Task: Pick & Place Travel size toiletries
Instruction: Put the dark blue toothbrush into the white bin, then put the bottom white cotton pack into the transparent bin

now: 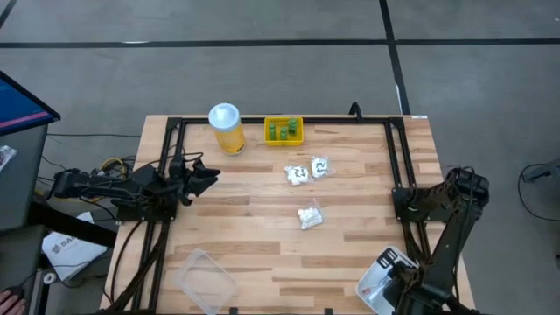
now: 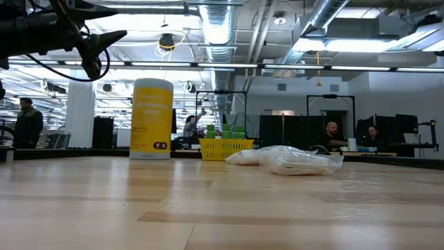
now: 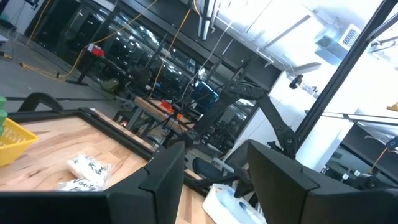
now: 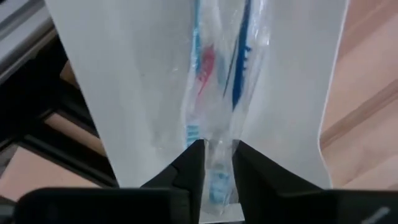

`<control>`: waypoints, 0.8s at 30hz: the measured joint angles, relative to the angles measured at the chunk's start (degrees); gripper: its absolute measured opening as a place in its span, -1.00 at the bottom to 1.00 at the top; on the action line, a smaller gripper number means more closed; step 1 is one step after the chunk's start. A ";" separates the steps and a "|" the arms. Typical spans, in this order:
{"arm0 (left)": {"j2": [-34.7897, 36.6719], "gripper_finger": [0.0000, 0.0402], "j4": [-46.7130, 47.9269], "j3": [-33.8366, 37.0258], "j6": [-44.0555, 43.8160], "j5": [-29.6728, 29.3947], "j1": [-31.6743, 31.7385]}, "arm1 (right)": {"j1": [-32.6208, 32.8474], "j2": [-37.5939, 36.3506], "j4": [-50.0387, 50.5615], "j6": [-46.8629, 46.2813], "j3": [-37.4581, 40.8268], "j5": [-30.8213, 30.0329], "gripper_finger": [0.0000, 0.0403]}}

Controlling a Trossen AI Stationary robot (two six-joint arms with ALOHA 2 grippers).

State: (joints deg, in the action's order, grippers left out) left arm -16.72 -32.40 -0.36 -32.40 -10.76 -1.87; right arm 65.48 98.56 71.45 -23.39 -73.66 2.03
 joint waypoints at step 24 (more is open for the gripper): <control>0.01 -0.14 -8.11 0.00 0.08 -0.99 0.01 | -27.69 -2.65 12.03 -10.53 -18.36 -3.72 -0.01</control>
State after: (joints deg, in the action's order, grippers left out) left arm -16.71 -40.51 -0.36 -32.32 -11.75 -1.86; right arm 37.79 95.92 83.47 -33.92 -92.02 -1.69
